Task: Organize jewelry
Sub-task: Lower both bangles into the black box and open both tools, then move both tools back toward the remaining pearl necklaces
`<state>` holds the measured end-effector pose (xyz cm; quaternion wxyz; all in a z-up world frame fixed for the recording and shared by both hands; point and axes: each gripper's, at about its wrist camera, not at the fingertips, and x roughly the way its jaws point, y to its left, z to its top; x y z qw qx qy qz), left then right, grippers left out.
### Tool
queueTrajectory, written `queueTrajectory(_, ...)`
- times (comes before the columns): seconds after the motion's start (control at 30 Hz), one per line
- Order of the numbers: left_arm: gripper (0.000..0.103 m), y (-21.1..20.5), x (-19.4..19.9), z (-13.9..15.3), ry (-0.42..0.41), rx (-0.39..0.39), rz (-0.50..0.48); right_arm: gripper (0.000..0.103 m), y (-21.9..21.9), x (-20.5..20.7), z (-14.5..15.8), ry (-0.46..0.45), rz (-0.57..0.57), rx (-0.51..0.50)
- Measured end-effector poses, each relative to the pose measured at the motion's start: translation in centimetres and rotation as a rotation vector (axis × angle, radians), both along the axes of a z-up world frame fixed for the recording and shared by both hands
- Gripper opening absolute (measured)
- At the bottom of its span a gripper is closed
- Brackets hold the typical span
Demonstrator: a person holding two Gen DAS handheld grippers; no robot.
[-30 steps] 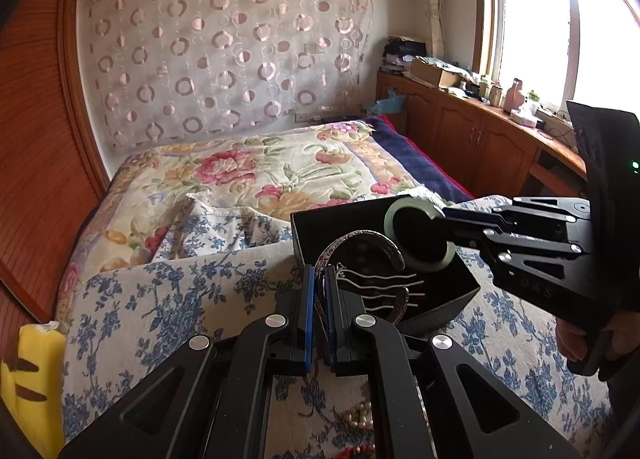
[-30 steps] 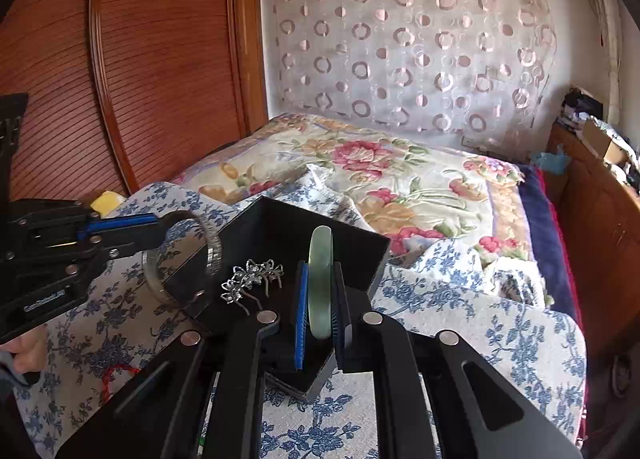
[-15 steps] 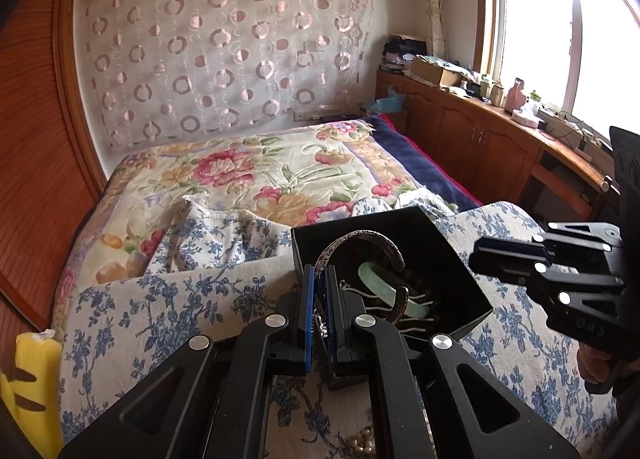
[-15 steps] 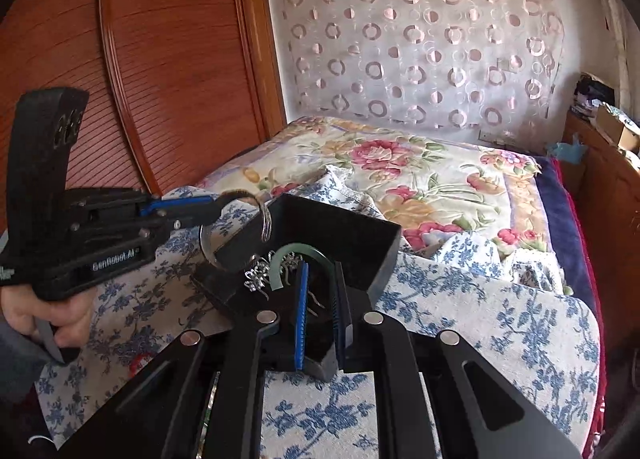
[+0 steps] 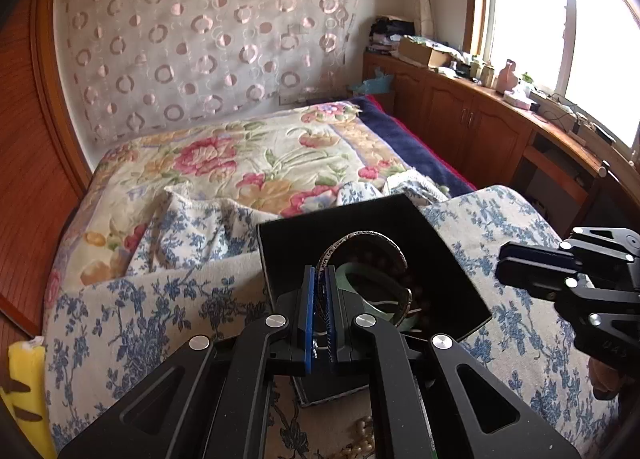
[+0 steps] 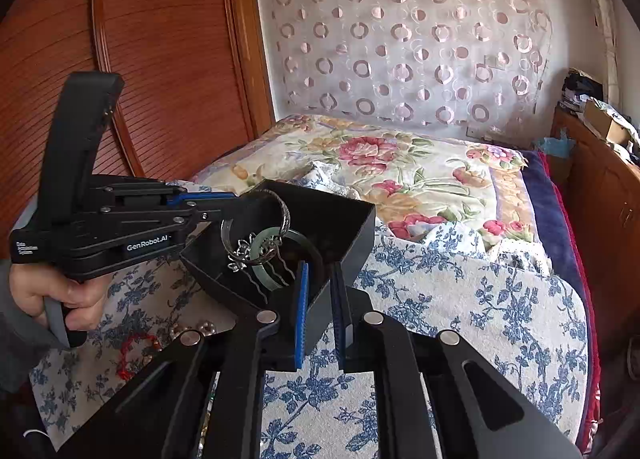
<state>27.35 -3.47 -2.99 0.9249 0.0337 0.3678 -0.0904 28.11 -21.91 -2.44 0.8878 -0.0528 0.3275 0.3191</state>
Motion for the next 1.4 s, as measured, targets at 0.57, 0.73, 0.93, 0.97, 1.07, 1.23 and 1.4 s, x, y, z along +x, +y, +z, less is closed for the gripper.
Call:
queueTrajectory(0.57,0.004,-1.3,0.6,-2.6,0.100,0.113,-0.017,0.013,0.0,-0.2,0.1,-0.001,-0.005,-0.004)
queueTrajectory(0.73,0.004,-1.2,0.3,-2.1,0.094,0.078,-0.017,0.013,-0.4,-0.7,0.1,-0.001,-0.012,-0.003)
queueTrajectory(0.93,0.018,-1.2,-2.6,-0.2,0.029,0.048,-0.034,0.013,-1.1,-2.8,0.2,-0.004,-0.010,0.000)
queueTrajectory(0.97,0.018,-1.0,-2.9,0.0,0.023,0.045,-0.037,0.013,-1.2,-3.1,0.2,-0.003,-0.010,0.002)
queueTrajectory(1.07,0.018,-0.8,-4.9,0.7,0.005,0.028,-0.044,0.014,-1.4,-4.6,-0.1,0.008,-0.008,0.000)
queueTrajectory(1.23,0.018,0.1,-8.2,1.0,-0.013,-0.001,-0.047,0.018,-1.4,-6.9,-1.7,0.052,-0.004,-0.023)
queueTrajectory(1.4,0.018,0.9,-10.6,0.2,-0.005,-0.015,-0.043,0.018,-1.2,-9.0,-4.1,0.127,0.014,-0.058)
